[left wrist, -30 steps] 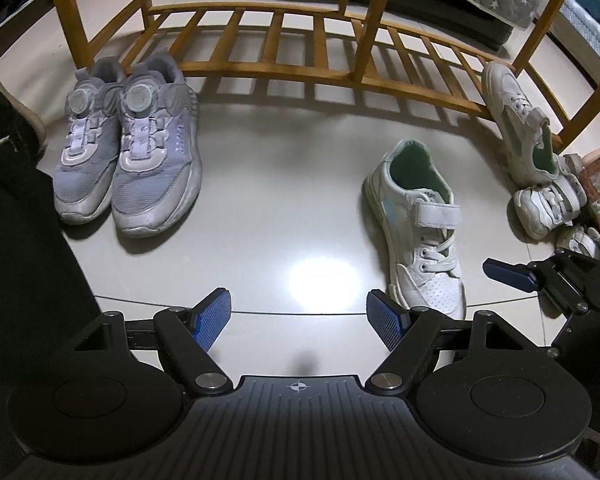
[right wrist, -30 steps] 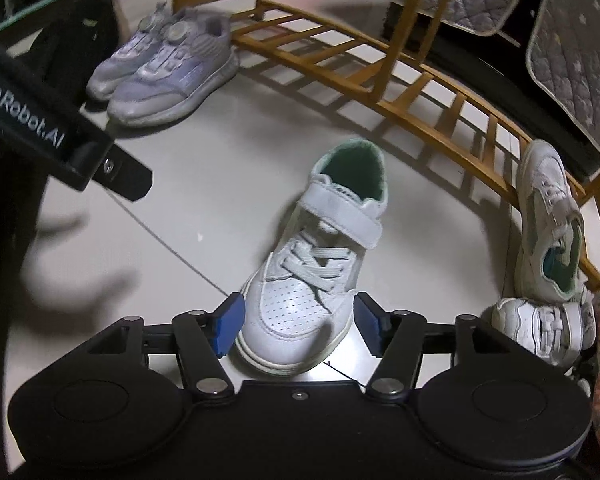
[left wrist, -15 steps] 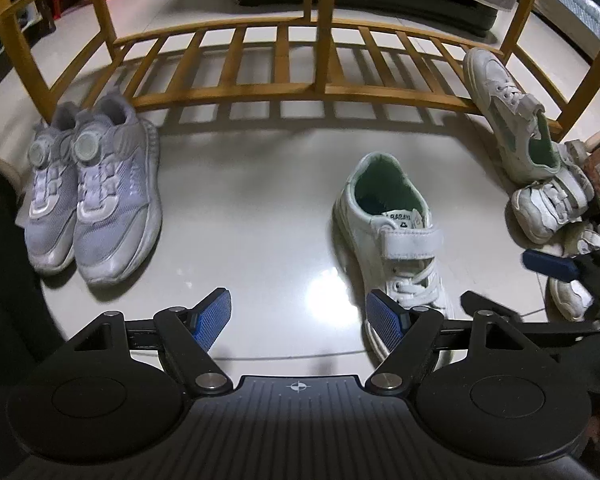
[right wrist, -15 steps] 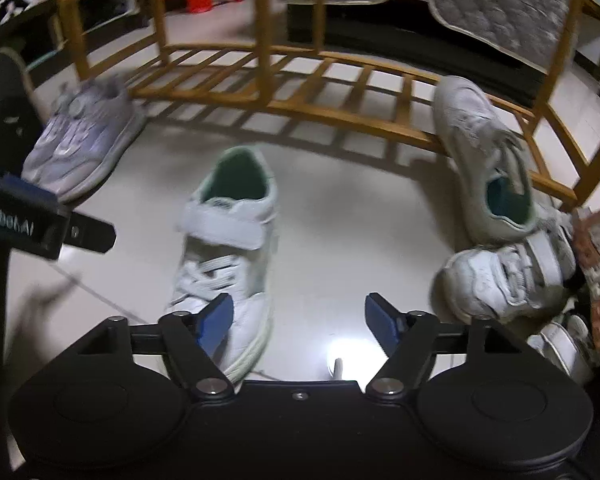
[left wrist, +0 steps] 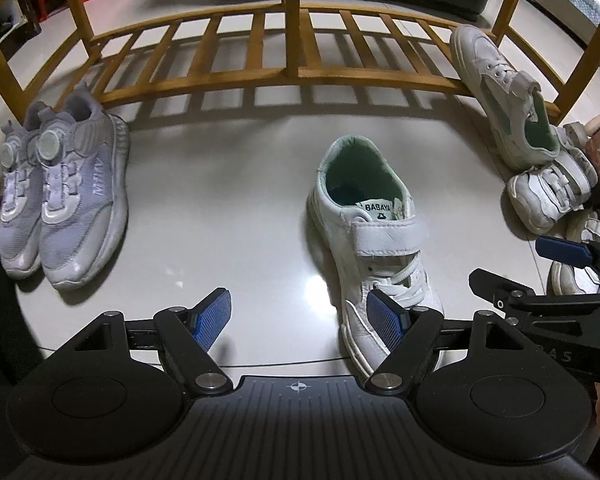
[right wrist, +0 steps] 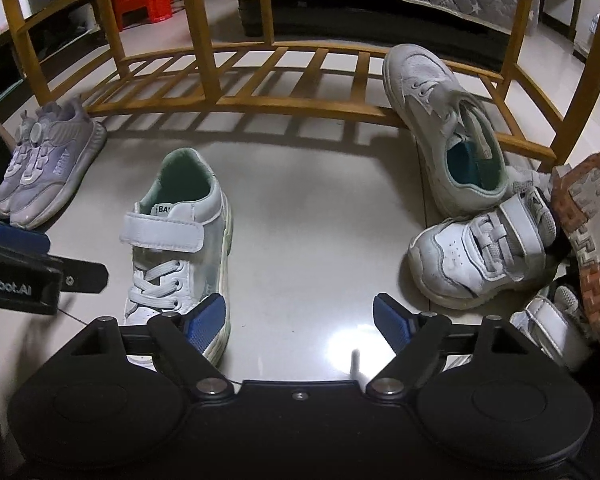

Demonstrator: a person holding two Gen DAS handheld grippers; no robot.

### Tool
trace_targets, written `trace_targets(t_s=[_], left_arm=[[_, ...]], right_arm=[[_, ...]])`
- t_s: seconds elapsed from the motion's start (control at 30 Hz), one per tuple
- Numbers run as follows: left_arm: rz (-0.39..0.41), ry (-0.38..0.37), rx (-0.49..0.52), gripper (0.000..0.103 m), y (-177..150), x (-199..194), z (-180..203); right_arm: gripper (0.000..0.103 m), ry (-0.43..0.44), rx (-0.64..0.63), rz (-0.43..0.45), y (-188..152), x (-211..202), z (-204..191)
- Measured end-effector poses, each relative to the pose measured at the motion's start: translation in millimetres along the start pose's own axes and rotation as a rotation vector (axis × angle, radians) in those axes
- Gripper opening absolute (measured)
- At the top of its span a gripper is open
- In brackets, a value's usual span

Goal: Organize scattered shoes
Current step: 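Bring the left gripper down to the heel collar of the white velcro sneaker and close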

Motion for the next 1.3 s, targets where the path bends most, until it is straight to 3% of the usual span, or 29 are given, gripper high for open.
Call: trace_targets(t_s=[0.2,0.6,0.8,1.3], left_arm=[[-0.026,-0.023,-0.008,0.075,-1.5,11.7,5.0],[-0.003,0.009,0.028,0.074,-1.6,13.9,12.7],[0.005,0.015,0.028,0.074,-0.1,13.8,15.6],[0.014,-0.029,0.053,0.06,1.6,14.6,26.1]], right_arm=[[0.084,0.024,0.051,-0.019,-52.8,-98.1,-65.8],[0.086,0.006,0.03,-0.034,-140.2,-269.1,-206.5],[0.086,-0.005,0.024,-0.032,-204.8,-409.4,-319.5],[0.086,-0.029,0.013,-0.031,-274.8,-555.2,-426.4]])
Point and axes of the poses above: each gripper's, at about its wrist camera, not at the fingertips, and x roughly the way its jaws point, z to its right, y to its top, the point moved 7 cm from there along x, roughly the way its jaws point, and after that the axes turned 4 degrees about -z, right-handed, at the moved point
